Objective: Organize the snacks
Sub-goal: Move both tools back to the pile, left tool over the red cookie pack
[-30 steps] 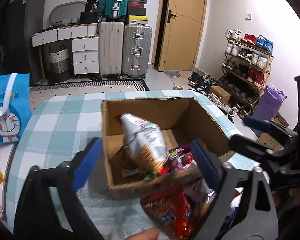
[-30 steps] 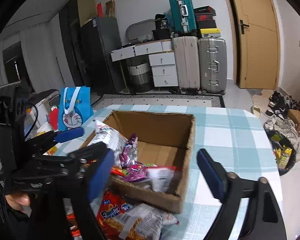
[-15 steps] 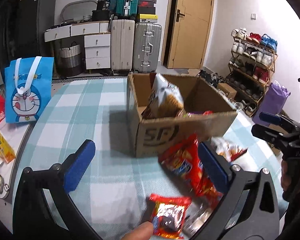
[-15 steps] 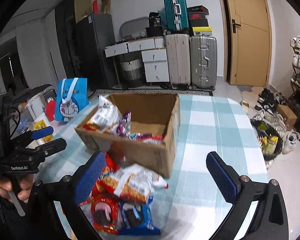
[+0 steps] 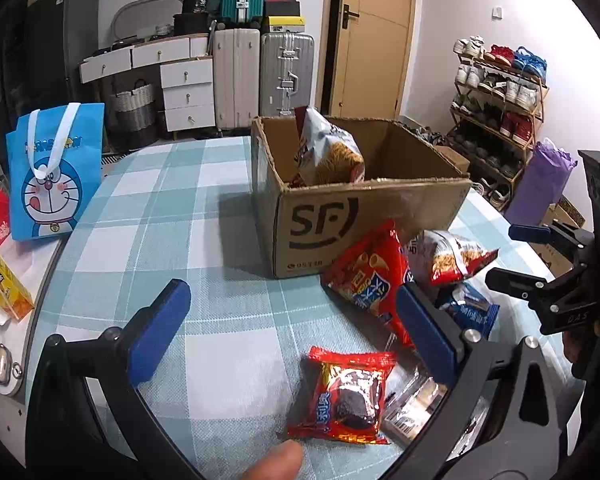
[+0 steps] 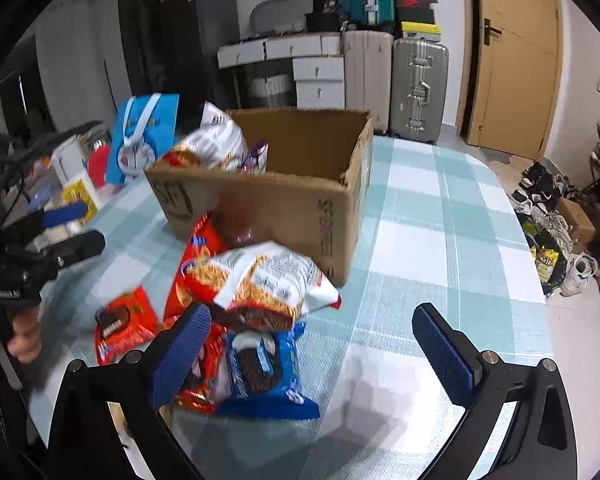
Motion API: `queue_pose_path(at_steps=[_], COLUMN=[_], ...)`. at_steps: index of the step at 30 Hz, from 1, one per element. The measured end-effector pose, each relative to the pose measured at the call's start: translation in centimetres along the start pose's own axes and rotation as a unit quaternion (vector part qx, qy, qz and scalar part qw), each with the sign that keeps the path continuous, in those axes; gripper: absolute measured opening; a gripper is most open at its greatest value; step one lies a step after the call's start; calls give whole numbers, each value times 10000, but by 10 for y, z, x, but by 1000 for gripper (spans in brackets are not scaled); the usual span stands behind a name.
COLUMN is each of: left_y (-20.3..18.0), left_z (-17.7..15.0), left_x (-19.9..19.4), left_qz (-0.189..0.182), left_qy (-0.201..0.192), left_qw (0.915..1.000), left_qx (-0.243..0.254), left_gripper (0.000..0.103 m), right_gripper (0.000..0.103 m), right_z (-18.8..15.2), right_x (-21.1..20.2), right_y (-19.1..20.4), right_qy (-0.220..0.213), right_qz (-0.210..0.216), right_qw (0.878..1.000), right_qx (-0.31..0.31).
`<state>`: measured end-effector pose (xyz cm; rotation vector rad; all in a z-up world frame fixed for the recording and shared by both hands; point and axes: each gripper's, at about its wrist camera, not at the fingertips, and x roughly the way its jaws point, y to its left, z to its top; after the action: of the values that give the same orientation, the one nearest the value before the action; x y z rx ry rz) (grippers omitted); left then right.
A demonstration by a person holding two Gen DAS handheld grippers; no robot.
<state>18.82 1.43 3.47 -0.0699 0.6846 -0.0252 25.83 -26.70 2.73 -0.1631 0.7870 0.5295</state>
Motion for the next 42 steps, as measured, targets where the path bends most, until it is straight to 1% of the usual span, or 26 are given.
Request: queue_pose_path(at_steps=[3, 5, 7, 14, 17, 21, 25, 29, 31, 33, 42], left_y=[0, -2, -4, -8, -8, -13, -20, -25, -26, -26, -18], left_z=[-2, -4, -5, -12, -14, -18, -25, -32, -34, -38, -47], left_x=[2, 5, 7, 18, 21, 25, 29, 34, 36, 39, 50], left_qz=[-22, -20, -42, -253, -362, -333, -385, -515, -509, -492, -543], left_qy=[60, 132, 203, 612, 744, 864, 985, 1133, 1183, 1264, 1565], left_qw=[10000, 9999, 9997, 9972, 9960, 9943, 9914, 9881, 9869, 9855, 9804], left_qx=[-6, 41, 95, 349, 334, 535, 776, 902, 968, 1018, 1069], left_gripper=[102, 102, 102, 102, 102, 102, 102, 102, 102, 102, 101], right_gripper=[103, 103, 103, 103, 103, 103, 103, 103, 103, 103, 103], right_z=[-3, -6, -6, -13, -14, -16, -17, -19, -21, -22, -27], right_x=[4, 7, 12, 28, 30, 33, 33, 36, 37, 39, 44], right_y=[1, -1, -3, -4, -3, -2, -2, 1, 4, 5, -1], right_qy=[97, 130, 276, 589, 664, 723, 758, 825, 853, 905, 1057], right_qz=[29, 34, 107, 137, 121, 88, 145, 172, 154, 189, 63], right_qw=[9999, 9999, 9996, 9982, 9977, 9973, 9970, 9963, 9960, 9955, 9940], right_qx=[-106, -56, -9, 16, -69, -95, -95, -165, -192, -207, -271])
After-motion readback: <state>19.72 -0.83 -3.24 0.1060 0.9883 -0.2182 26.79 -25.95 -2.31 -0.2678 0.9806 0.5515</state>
